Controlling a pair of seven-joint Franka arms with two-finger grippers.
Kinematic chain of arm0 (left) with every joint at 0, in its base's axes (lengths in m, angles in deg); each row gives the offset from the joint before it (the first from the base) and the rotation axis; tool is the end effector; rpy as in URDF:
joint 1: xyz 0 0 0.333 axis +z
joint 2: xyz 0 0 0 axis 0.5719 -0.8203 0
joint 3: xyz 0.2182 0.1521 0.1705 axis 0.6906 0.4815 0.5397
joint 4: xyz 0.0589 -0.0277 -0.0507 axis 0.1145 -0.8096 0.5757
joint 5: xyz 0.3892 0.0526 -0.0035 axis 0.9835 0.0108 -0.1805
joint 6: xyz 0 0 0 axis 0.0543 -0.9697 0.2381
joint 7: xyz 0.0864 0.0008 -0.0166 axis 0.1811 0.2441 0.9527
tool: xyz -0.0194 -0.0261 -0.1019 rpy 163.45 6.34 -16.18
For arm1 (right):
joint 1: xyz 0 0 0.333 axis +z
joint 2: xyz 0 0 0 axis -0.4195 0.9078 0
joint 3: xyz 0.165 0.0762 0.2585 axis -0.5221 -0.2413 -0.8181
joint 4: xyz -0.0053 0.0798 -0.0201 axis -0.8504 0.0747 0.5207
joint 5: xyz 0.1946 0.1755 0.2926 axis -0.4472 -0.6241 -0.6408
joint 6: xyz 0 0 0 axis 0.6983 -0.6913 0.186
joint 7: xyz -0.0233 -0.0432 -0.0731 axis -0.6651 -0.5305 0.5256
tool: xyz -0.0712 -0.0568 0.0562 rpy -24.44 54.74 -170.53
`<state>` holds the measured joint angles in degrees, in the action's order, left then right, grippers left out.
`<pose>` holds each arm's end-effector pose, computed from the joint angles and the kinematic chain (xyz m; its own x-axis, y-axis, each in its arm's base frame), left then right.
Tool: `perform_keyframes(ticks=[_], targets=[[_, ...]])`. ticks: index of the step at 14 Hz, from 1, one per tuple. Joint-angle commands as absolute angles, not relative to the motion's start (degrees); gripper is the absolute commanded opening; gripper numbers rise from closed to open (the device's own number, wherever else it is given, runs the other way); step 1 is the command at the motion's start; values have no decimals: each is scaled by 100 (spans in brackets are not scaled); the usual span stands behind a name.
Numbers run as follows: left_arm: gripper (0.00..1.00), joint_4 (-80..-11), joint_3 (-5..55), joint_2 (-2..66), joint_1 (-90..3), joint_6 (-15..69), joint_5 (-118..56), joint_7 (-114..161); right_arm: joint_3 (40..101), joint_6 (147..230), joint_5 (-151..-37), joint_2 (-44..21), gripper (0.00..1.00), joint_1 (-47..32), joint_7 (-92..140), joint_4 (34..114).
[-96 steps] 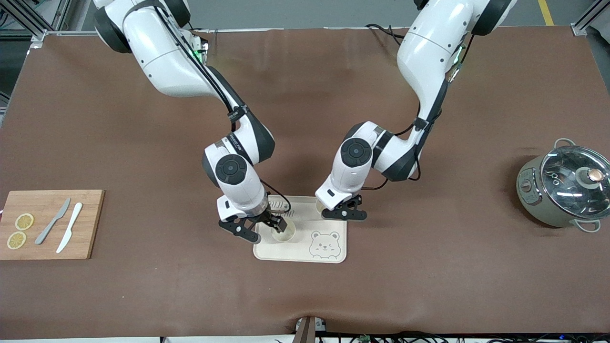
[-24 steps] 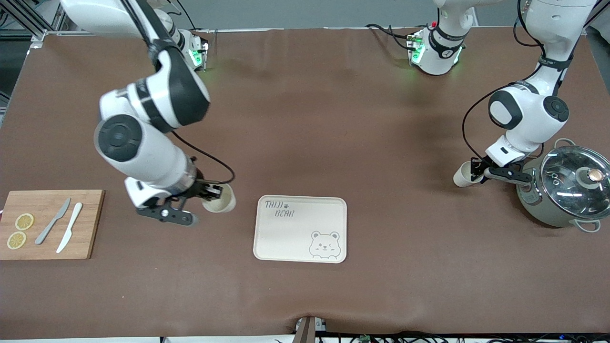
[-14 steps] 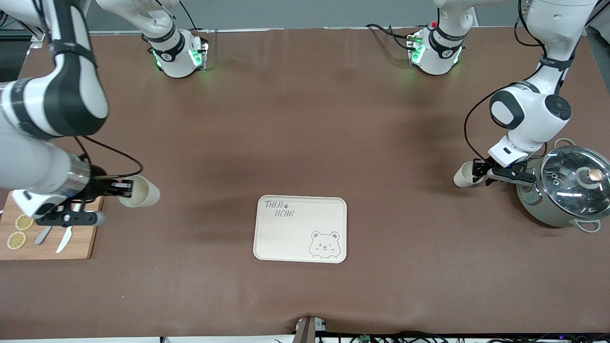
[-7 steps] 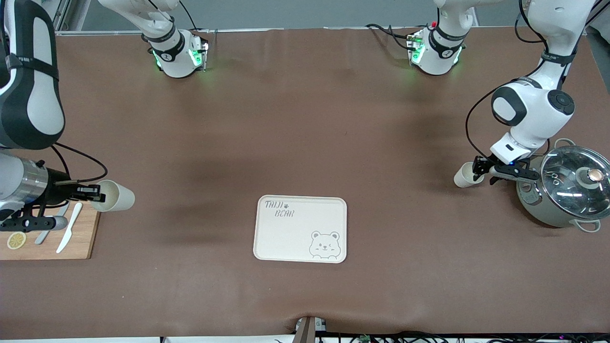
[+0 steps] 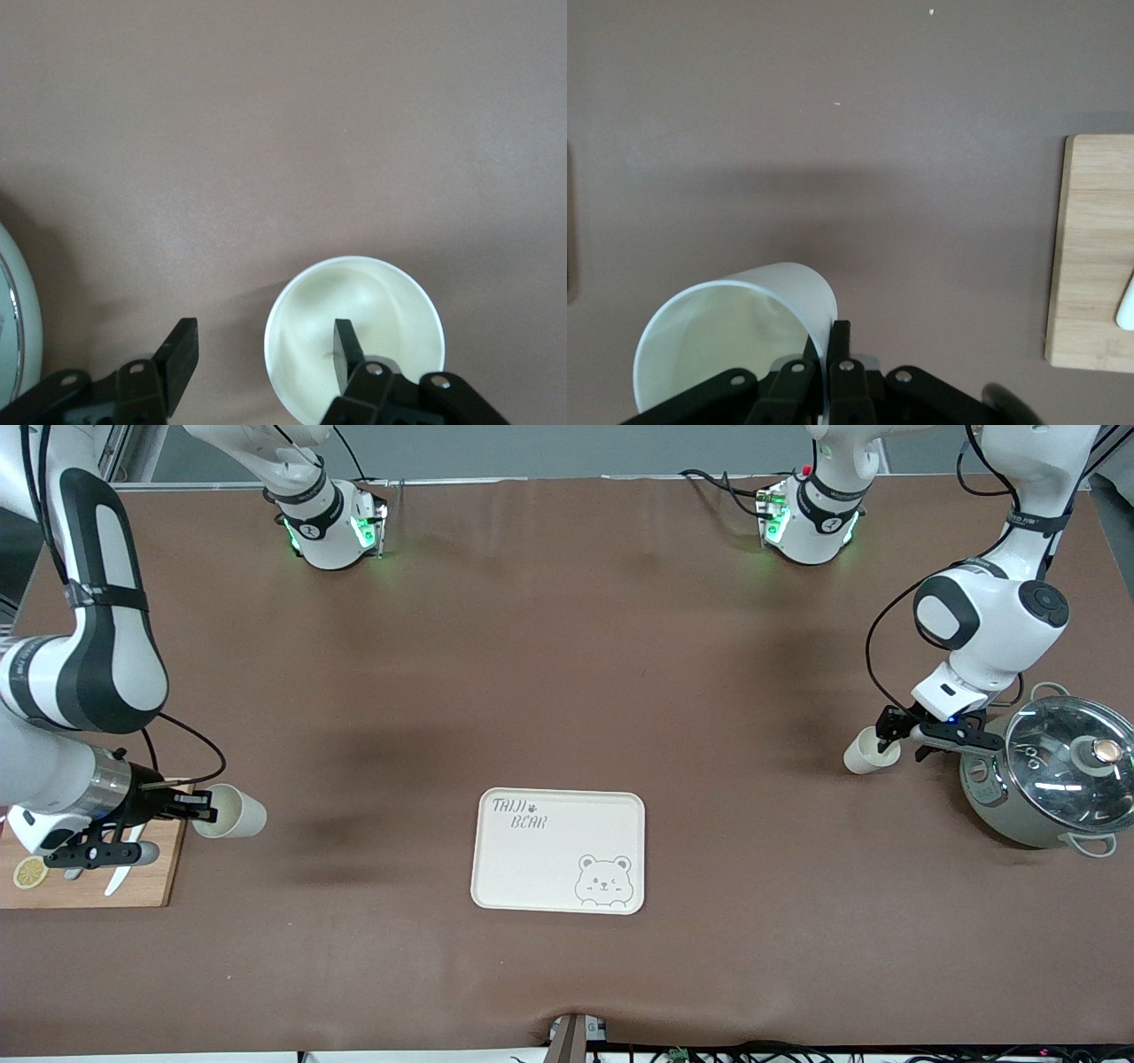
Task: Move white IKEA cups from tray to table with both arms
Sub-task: 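Carry the held cup toward the cutting board with the right gripper, then set the cup down beside the pot and open the left gripper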
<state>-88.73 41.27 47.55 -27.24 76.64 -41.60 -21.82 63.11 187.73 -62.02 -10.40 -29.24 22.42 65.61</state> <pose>0.4881 0.0695 0.2424 0.9345 -0.2410 0.2619 -0.2485 -0.9686 -0.0043 0.6768 -0.0287 0.3905 0.9997 0.0253 0.0027 0.0254 -0.9950 -0.0968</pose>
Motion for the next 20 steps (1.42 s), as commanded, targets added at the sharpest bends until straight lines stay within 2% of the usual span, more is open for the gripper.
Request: perform_keyframes(ticks=[1, 8, 11, 14, 15, 16, 18, 19, 20], targets=[[70, -9035, 4103, 4987, -2697, 7618, -4300, -2271, 6242, 19168, -6244, -1121, 0, -2999, 2120, 6903], [70, -8947, 4112, 5574, -2706, 6635, -4291, -2078, 6242, 19766, -6226, -673, 0, -2999, 2129, 6930], [70, -8650, 4121, 5751, -2688, 5985, -4221, -1885, 6250, 20310, -6209, -505, 0, -2999, 2120, 7157], [76, -8167, 4121, 5778, -2688, 5580, -4212, -1569, 6242, 20873, -6209, -496, 0, -2955, 2120, 7536], [86, -7947, 4121, 5743, -2688, 5405, -4125, -1385, 6242, 20935, -6217, -418, 0, -2955, 2129, 7554], [91, -7649, 4121, 5682, -2688, 5203, -3872, -1096, 6242, 21032, -6209, -322, 0, -2972, 2120, 7554], [92, -6991, 4112, 5471, -2697, 4694, -3196, -341, 6242, 21217, -6209, -242, 0, -2972, 2059, 7563], [100, -6665, 4103, 5357, -2723, 4456, -2975, -50, 6242, 21252, -6209, -224, 0, -2972, 2050, 7563], [100, -6383, 4103, 5286, -2732, 4245, -2920, 179, 6242, 21278, -6209, -206, 0, -2972, 2050, 7563]])
